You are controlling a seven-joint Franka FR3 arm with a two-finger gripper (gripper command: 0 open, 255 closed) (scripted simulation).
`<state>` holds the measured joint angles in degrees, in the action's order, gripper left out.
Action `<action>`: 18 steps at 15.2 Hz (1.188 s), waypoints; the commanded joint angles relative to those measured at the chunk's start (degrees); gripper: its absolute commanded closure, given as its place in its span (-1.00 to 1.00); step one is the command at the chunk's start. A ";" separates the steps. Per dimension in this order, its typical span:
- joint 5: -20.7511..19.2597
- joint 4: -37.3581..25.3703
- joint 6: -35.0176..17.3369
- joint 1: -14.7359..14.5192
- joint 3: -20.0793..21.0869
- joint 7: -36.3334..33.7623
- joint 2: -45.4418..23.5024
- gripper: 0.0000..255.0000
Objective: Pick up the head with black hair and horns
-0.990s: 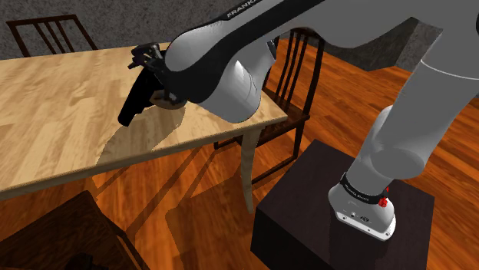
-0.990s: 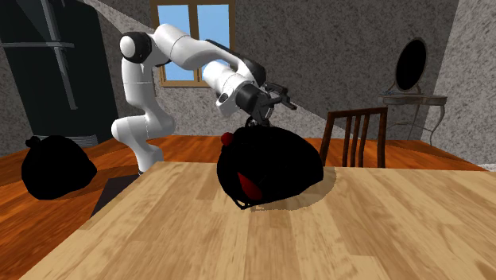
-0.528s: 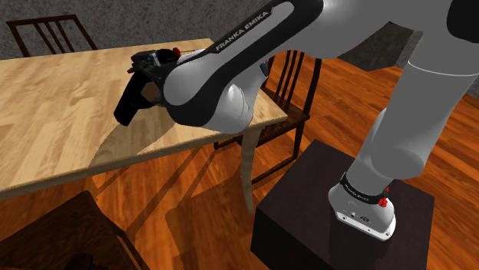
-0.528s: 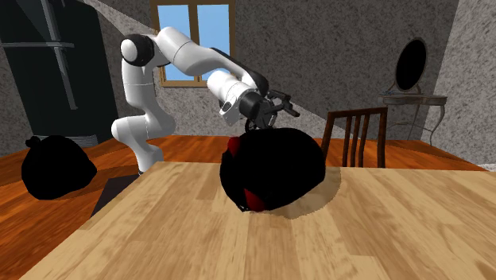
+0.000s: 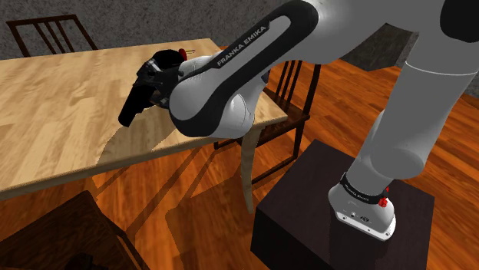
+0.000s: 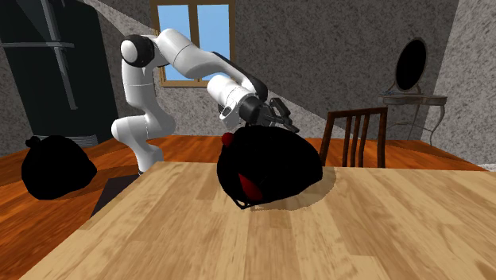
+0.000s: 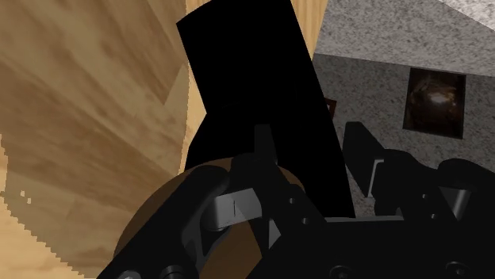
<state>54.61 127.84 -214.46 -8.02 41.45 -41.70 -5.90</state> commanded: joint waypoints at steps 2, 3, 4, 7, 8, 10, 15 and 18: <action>-0.05 0.09 0.05 0.02 0.00 -0.08 -0.03 1.00; -0.05 0.09 0.06 0.03 0.00 -0.08 -0.02 1.00; 0.01 0.03 0.06 0.00 0.00 0.00 -0.05 1.00; 2.75 -1.21 1.39 -0.34 -0.22 2.59 0.89 1.00; 4.26 -1.84 2.04 -0.51 -0.32 4.01 1.40 1.00; 7.58 -3.25 3.26 -0.89 -0.55 7.22 2.30 1.00; 17.91 -7.83 5.69 -1.65 -0.85 17.78 3.94 1.00; 25.45 -11.37 6.56 -1.93 -0.88 25.86 4.46 1.00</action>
<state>77.17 117.81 -208.17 -9.81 40.55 -19.06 -1.87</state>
